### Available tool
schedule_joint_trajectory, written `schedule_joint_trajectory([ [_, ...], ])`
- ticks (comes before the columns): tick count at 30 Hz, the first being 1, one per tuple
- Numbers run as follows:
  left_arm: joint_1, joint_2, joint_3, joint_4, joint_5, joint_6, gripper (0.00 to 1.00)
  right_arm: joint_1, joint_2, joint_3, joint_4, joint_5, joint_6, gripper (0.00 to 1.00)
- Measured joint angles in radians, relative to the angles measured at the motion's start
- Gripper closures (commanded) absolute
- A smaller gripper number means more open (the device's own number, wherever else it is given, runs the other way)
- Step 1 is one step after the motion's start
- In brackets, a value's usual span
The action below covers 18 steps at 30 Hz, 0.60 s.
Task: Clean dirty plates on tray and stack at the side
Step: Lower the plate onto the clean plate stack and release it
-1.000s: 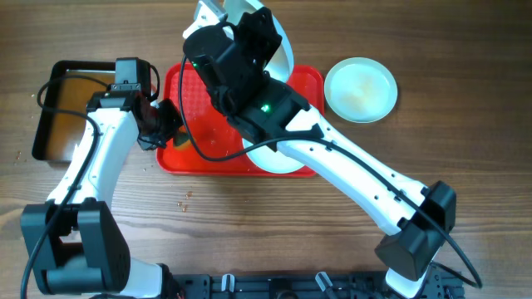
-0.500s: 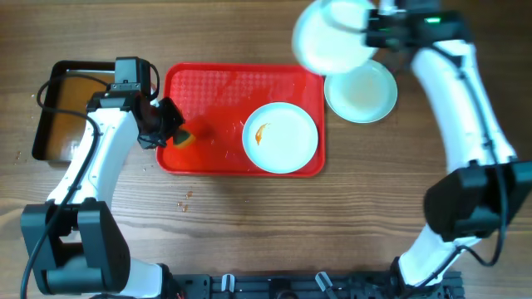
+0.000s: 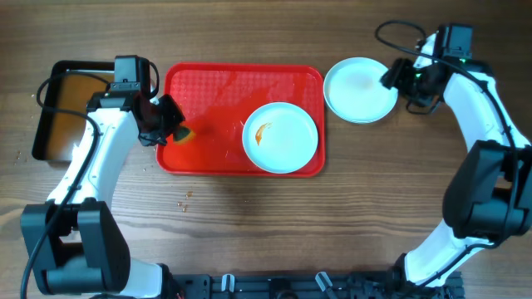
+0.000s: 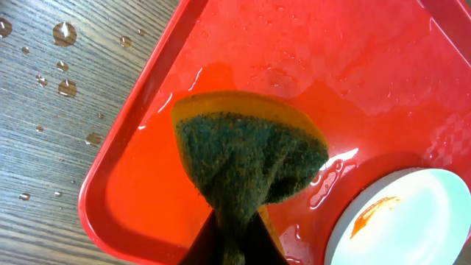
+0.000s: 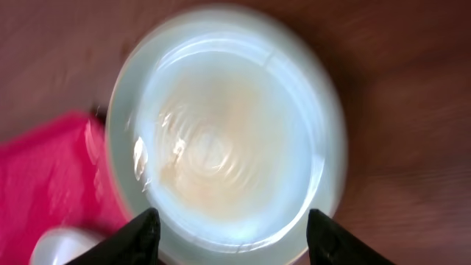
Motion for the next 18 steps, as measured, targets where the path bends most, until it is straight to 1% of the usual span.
schedule_joint_trajectory([
  [3,-0.006,0.0,0.0,0.004,0.0,0.0,0.96,0.148,0.0,-0.003,-0.134,-0.047,-0.018,0.35],
  [4,-0.012,0.0,0.0,0.003,0.0,0.0,0.96,0.166,0.0,-0.003,-0.141,-0.046,-0.013,0.34],
  [5,-0.026,0.0,0.0,0.007,0.0,0.0,0.96,0.308,0.0,-0.005,-0.169,-0.022,0.016,0.33],
  [6,-0.037,0.0,0.0,0.008,0.0,0.0,0.96,0.351,0.0,-0.005,-0.183,0.014,0.056,0.33],
  [8,-0.065,0.0,0.0,0.011,0.0,0.0,0.96,0.472,0.0,-0.006,-0.238,0.112,0.187,0.43],
  [10,-0.079,0.0,0.0,0.018,0.001,0.0,0.96,0.524,0.0,-0.008,-0.285,0.193,0.298,0.5],
  [11,-0.081,0.0,0.0,0.02,0.004,0.0,0.96,0.545,0.0,-0.009,-0.285,0.212,0.332,0.6],
  [14,-0.081,0.0,0.0,0.022,0.004,0.0,0.96,0.593,0.0,-0.019,-0.29,0.262,0.415,0.6],
  [18,-0.081,0.0,0.0,0.021,0.004,0.0,0.96,0.6,0.0,-0.125,-0.198,0.294,0.494,0.59],
])
